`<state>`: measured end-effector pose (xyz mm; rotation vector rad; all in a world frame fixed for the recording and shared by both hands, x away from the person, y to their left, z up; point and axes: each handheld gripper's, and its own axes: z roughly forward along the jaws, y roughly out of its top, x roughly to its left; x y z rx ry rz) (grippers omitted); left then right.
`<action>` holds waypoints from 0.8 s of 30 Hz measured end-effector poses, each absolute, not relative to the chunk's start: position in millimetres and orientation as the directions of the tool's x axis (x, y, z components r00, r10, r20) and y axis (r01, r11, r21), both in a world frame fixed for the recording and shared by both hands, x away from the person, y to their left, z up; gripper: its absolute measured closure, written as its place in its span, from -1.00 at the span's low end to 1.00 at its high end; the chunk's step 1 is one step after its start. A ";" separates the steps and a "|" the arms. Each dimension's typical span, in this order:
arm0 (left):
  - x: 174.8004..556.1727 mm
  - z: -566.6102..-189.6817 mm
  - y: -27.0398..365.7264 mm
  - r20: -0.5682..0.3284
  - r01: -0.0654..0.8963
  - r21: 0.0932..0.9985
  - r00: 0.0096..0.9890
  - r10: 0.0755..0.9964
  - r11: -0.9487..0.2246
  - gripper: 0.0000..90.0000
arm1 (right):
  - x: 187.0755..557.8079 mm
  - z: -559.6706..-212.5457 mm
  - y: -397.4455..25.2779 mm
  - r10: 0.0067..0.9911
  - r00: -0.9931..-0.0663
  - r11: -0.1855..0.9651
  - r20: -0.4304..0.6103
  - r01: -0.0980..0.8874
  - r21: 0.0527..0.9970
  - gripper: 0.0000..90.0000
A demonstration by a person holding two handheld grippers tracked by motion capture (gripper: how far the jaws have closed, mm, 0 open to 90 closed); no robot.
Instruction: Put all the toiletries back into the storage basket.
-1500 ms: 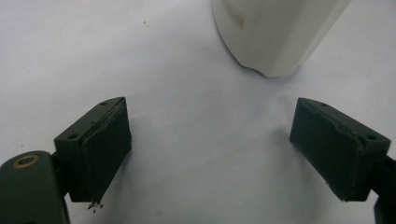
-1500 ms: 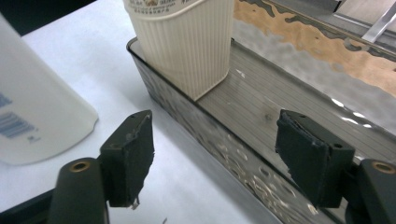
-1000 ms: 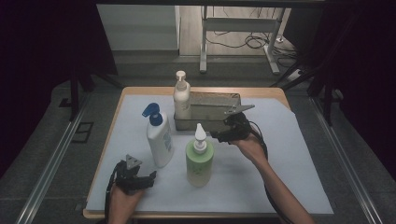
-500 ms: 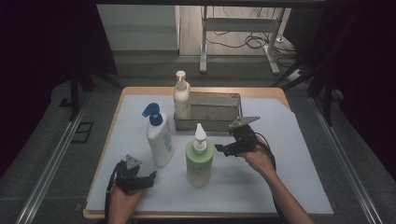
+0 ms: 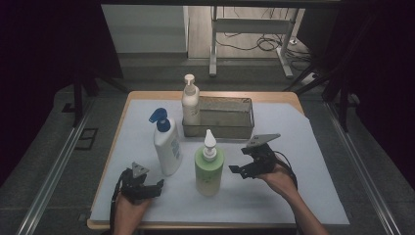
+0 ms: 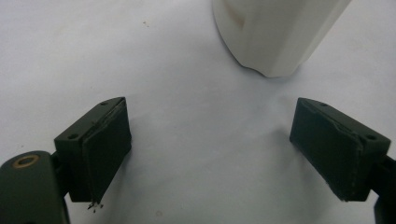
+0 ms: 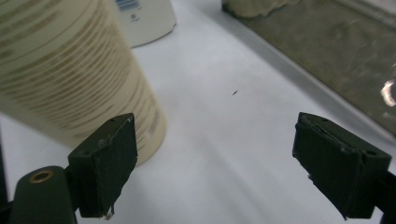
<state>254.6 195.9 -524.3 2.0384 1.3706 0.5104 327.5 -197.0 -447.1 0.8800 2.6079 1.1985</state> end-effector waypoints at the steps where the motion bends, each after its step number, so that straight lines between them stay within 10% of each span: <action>1: 254.6 -524.3 195.9 -0.024 0.681 0.681 0.386 0.922 -0.267 -0.73 | 325.5 -446.9 -197.0 0.559 -0.822 0.512 0.112 0.448 0.733 -0.70; 24: 254.6 -524.3 195.9 -0.026 0.681 0.682 0.385 0.922 -0.266 -0.73 | 285.6 -430.1 -159.7 0.412 -0.907 0.536 0.087 0.319 0.782 -0.80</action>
